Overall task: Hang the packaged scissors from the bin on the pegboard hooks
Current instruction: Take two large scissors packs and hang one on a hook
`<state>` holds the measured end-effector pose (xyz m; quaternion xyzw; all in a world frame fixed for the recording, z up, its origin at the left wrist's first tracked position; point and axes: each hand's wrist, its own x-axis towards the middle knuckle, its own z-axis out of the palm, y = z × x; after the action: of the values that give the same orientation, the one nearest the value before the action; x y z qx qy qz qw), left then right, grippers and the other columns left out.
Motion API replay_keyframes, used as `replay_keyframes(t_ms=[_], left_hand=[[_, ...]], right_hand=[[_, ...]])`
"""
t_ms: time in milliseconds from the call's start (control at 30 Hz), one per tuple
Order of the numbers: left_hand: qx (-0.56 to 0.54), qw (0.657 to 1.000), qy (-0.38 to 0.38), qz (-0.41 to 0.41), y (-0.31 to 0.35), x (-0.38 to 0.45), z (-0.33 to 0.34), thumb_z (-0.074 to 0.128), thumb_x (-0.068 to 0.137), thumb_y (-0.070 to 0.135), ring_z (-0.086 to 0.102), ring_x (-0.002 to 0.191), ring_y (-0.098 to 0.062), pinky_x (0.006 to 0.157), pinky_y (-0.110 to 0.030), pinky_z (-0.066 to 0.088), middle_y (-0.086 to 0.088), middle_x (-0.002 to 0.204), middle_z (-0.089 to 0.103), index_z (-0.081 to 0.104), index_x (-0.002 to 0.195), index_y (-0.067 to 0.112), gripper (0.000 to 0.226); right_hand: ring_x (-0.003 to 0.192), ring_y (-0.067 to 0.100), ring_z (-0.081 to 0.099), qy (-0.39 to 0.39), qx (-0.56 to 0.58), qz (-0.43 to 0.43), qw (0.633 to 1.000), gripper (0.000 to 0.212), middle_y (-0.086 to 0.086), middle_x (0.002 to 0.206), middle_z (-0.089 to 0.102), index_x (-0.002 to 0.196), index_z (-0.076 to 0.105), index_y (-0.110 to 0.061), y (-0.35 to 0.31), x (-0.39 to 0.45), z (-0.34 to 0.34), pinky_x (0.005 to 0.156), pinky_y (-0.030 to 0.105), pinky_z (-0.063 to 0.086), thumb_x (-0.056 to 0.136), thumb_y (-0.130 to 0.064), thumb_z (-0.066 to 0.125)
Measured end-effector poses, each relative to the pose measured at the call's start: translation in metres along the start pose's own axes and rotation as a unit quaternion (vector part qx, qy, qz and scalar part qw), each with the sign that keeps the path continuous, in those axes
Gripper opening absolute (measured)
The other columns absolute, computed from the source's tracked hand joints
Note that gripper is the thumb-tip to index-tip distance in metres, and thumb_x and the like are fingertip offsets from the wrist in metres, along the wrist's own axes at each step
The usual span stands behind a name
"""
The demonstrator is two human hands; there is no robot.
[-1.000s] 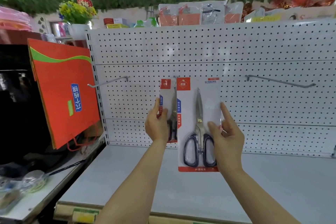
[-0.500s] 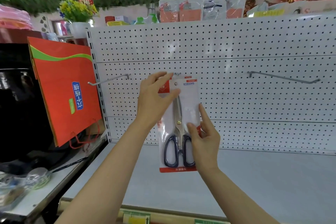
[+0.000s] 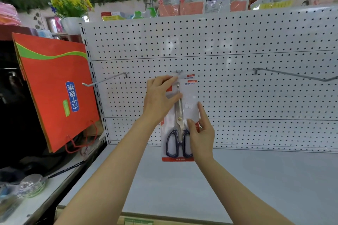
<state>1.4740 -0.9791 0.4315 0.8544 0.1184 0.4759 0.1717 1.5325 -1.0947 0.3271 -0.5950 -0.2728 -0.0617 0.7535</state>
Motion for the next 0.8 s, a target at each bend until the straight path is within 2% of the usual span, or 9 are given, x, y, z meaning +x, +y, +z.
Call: replay_keyframes(t_ms=[67,200,367,467,567,600,700,767,800], left_hand=[[0.004,1.0,-0.005,0.006,-0.004,0.004,0.004,0.076,0.083,0.03,0.036,0.122,-0.016,0.095,-0.018,0.03,0.008,0.13,0.054,0.059,0.135,0.022,0.056],[0.01,1.0,-0.009,0.015,-0.01,0.011,0.011,0.076,0.082,0.028,0.036,0.125,-0.018,0.093,-0.02,0.034,0.006,0.132,0.052,0.057,0.136,0.023,0.058],[0.01,0.999,-0.001,0.038,-0.019,0.01,0.015,0.078,0.08,0.026,0.036,0.124,-0.017,0.091,-0.019,0.034,0.009,0.132,0.05,0.055,0.138,0.026,0.062],[-0.002,0.999,-0.003,0.047,-0.023,0.01,0.014,0.078,0.08,0.024,0.034,0.124,-0.015,0.09,-0.018,0.032,0.009,0.133,0.049,0.053,0.139,0.028,0.064],[0.007,0.999,-0.016,0.051,-0.025,0.012,0.013,0.076,0.082,0.025,0.032,0.126,-0.014,0.089,-0.019,0.033,0.01,0.136,0.048,0.052,0.141,0.028,0.063],[0.008,0.998,-0.022,0.05,-0.025,0.013,0.012,0.076,0.083,0.025,0.031,0.128,-0.014,0.089,-0.019,0.033,0.009,0.137,0.047,0.051,0.141,0.029,0.064],[0.009,0.998,-0.032,0.059,-0.025,0.014,0.01,0.075,0.084,0.028,0.03,0.132,-0.015,0.093,-0.021,0.033,0.008,0.141,0.046,0.049,0.143,0.028,0.065],[0.009,0.997,-0.041,0.068,-0.025,0.013,0.008,0.075,0.084,0.029,0.028,0.138,-0.018,0.102,-0.023,0.03,0.006,0.147,0.043,0.044,0.146,0.028,0.069],[0.006,0.997,-0.046,0.069,-0.026,0.012,0.008,0.075,0.084,0.029,0.024,0.142,-0.019,0.108,-0.024,0.024,0.005,0.152,0.039,0.041,0.148,0.028,0.073]], right_hand=[[0.063,0.013,0.049,0.002,-0.017,0.002,1.0,0.059,-0.006,0.08,0.064,0.139,0.044,-0.048,0.008,0.007,0.004,0.069,0.032,0.053,0.093,-0.014,0.059],[0.079,0.018,0.057,0.005,-0.07,-0.022,0.997,0.057,-0.006,0.102,0.059,0.144,0.036,-0.049,0.021,0.017,0.009,0.08,0.037,0.054,0.097,-0.021,0.055],[0.087,0.015,0.054,-0.006,-0.128,-0.038,0.991,0.062,0.003,0.101,0.052,0.149,0.027,-0.043,0.027,0.022,0.009,0.079,0.027,0.049,0.099,-0.013,0.047],[0.087,0.022,0.055,-0.026,-0.147,-0.039,0.988,0.066,0.007,0.101,0.055,0.15,0.021,-0.048,0.03,0.023,0.008,0.078,0.032,0.052,0.099,-0.014,0.047],[0.085,0.019,0.056,-0.043,-0.162,-0.039,0.985,0.069,0.005,0.101,0.055,0.148,0.016,-0.052,0.033,0.024,0.009,0.079,0.037,0.053,0.098,-0.018,0.049],[0.088,0.016,0.057,-0.045,-0.172,-0.045,0.983,0.069,0.003,0.104,0.054,0.149,0.015,-0.051,0.034,0.025,0.007,0.078,0.034,0.053,0.098,-0.021,0.05],[0.094,0.0,0.053,-0.042,-0.214,-0.064,0.974,0.065,-0.001,0.114,0.051,0.152,0.015,-0.044,0.03,0.024,0.002,0.074,0.012,0.045,0.099,-0.032,0.051],[0.097,-0.004,0.05,-0.034,-0.245,-0.073,0.966,0.062,-0.004,0.121,0.049,0.153,0.019,-0.037,0.024,0.021,-0.003,0.075,0.01,0.042,0.1,-0.036,0.05],[0.104,-0.002,0.048,-0.028,-0.266,-0.082,0.96,0.061,-0.005,0.128,0.048,0.153,0.022,-0.033,0.021,0.02,-0.006,0.081,0.012,0.043,0.099,-0.038,0.05]])
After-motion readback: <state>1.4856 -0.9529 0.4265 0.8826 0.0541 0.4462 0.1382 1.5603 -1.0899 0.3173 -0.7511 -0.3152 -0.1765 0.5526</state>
